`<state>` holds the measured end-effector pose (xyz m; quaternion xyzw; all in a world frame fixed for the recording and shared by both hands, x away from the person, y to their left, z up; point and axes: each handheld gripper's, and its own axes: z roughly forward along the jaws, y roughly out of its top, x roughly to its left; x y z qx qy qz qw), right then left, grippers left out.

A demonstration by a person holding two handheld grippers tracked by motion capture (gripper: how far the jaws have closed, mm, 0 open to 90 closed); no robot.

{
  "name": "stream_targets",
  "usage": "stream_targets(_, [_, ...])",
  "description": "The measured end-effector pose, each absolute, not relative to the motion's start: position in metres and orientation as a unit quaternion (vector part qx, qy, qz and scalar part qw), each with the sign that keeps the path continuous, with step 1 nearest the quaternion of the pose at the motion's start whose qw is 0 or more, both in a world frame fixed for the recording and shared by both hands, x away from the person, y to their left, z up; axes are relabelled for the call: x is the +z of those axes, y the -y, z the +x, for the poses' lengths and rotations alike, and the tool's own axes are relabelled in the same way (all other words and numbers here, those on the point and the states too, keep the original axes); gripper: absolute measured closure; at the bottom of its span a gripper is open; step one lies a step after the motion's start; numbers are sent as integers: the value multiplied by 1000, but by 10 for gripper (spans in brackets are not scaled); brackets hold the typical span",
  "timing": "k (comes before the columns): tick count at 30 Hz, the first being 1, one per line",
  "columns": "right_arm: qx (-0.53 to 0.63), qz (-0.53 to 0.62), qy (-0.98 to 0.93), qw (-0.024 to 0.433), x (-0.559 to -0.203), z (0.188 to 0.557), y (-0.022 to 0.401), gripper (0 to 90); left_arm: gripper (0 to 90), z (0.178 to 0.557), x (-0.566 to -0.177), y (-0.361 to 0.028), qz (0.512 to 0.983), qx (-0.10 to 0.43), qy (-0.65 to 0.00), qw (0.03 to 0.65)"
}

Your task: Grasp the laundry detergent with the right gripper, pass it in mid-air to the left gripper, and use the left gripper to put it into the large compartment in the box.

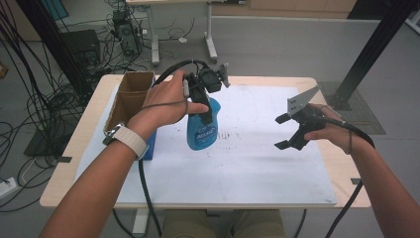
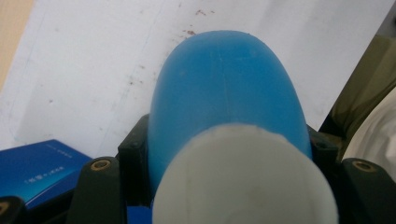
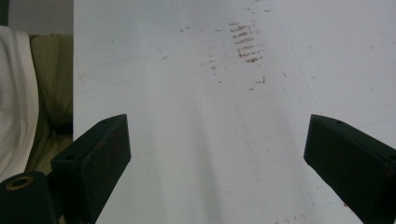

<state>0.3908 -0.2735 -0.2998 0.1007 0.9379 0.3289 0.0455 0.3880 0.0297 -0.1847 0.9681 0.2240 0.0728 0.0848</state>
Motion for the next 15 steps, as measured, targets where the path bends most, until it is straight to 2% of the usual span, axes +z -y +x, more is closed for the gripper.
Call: stream_targets(15, [314, 96, -943, 52, -299, 393, 280, 74, 374, 395, -160, -39, 945, 82, -306, 82])
